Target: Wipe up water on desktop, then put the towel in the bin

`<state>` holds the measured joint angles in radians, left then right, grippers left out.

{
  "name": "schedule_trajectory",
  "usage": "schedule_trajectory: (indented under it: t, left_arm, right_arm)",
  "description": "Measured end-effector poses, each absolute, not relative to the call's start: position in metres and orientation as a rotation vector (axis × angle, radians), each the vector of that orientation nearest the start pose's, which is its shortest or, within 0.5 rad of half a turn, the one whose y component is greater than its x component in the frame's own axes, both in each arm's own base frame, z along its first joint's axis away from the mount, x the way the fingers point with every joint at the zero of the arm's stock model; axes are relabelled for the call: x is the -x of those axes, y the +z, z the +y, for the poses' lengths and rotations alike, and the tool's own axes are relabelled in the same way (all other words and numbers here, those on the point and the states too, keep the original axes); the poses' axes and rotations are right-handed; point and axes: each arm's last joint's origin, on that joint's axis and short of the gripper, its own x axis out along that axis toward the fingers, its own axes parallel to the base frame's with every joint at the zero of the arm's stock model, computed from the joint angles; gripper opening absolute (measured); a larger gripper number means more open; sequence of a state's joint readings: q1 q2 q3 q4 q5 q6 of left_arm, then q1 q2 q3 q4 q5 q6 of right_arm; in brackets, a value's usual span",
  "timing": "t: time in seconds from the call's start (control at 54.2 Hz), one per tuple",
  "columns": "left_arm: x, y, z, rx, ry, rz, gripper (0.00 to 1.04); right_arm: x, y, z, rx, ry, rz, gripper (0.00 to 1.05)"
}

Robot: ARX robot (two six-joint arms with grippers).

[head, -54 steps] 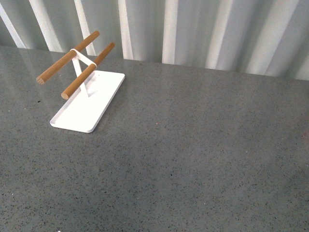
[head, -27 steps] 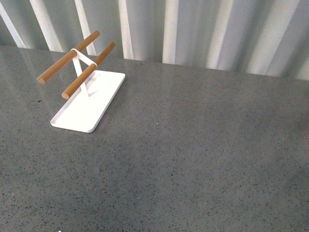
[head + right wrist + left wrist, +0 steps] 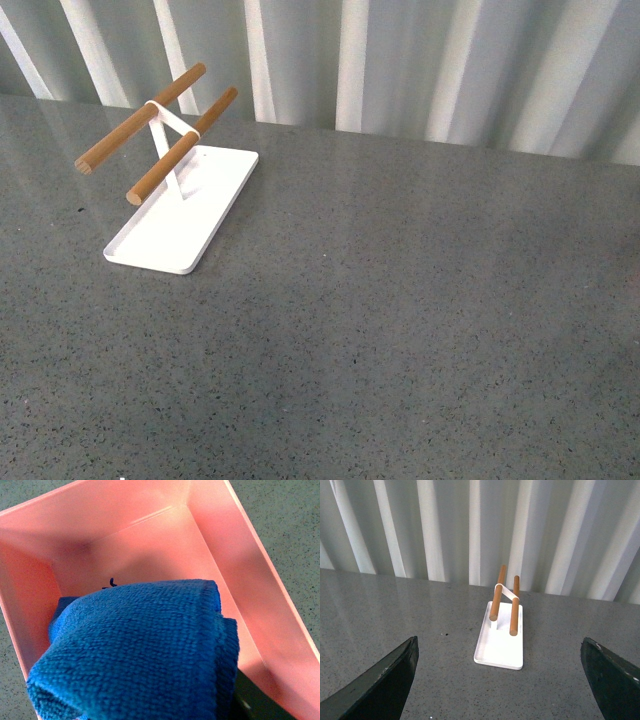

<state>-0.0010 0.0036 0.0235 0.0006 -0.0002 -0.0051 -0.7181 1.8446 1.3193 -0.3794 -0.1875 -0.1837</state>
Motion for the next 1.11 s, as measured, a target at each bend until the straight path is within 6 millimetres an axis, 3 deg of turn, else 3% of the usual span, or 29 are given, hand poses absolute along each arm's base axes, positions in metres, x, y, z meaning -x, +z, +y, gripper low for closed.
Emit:
schedule_trajectory:
  t: [0.258, 0.369, 0.627, 1.106]
  left_arm:
    - [-0.096, 0.171, 0.0, 0.005, -0.001, -0.02, 0.98]
    - [-0.096, 0.171, 0.0, 0.005, -0.001, -0.02, 0.98]
    - [-0.096, 0.171, 0.0, 0.005, -0.001, -0.02, 0.98]
    - [-0.096, 0.171, 0.0, 0.005, -0.001, -0.02, 0.98]
  right_arm:
    - [-0.306, 0.219, -0.248, -0.196, -0.383, 0.88, 0.85]
    - [-0.305, 0.218, -0.248, -0.159, -0.401, 0.916, 1.0]
    - [-0.296, 0.211, -0.256, -0.096, -0.396, 1.009, 0.98]
    - [-0.278, 0.195, -0.247, -0.127, -0.066, 1.02, 0.98]
